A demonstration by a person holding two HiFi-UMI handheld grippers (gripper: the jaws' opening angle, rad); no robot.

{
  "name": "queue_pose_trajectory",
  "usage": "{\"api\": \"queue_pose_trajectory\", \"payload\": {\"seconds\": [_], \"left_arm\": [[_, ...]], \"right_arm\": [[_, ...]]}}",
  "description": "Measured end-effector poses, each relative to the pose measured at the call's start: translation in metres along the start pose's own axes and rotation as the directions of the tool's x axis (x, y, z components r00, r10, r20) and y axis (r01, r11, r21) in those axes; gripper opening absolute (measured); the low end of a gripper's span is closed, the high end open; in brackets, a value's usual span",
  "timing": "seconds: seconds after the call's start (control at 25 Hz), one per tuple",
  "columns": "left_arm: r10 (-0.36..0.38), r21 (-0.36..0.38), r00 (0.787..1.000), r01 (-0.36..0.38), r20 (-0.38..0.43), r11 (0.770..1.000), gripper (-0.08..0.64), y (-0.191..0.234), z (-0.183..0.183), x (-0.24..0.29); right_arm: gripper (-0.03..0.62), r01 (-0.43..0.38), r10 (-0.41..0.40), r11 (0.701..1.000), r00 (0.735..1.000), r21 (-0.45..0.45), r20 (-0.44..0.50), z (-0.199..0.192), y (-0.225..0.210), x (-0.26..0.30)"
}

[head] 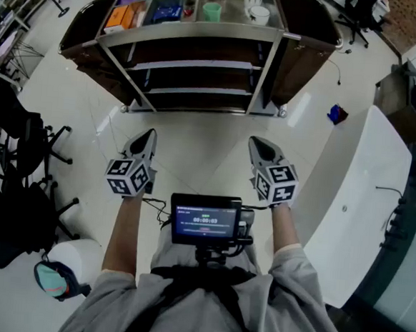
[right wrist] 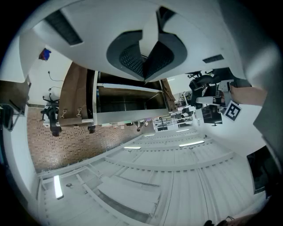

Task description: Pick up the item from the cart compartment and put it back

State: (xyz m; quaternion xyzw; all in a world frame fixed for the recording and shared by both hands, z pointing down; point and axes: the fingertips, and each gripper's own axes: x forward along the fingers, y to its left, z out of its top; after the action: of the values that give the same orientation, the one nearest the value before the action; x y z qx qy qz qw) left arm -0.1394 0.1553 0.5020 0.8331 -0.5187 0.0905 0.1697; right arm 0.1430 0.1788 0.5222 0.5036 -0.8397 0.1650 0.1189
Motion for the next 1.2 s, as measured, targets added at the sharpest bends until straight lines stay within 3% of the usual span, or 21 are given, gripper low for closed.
{"api": "queue_pose_trajectory", "payload": {"seconds": [0.32,0.52,0.88,1.2], "left_arm": [[0.036,0.019,0.998,-0.037,0.043,0.999,0.006,-0.028,0.024,-0.003],[0.051,0.024,0.996,-0.053,0.08,0.998,0.006,-0.019,0.041,0.006],[0.021,0.045,0.996,-0.025,0.092,0.999,0.006,0.051,0.07,0.061],[-0.054,0.054,0.997,0.051,0.062,0.997,0.006,0.118,0.103,0.118]], "right_arm": [[0.009,-0.074,0.074,0.997,0.997,-0.01,0.023,0.025,-0.013,-0.006],[0.009,-0.112,0.114,0.993,0.992,-0.039,0.045,0.043,-0.01,0.015],[0.009,-0.097,0.099,0.993,0.994,-0.063,0.034,0.072,-0.008,0.1],[0.009,-0.079,0.08,0.996,0.996,-0.052,0.027,0.109,0.004,0.187]]}}
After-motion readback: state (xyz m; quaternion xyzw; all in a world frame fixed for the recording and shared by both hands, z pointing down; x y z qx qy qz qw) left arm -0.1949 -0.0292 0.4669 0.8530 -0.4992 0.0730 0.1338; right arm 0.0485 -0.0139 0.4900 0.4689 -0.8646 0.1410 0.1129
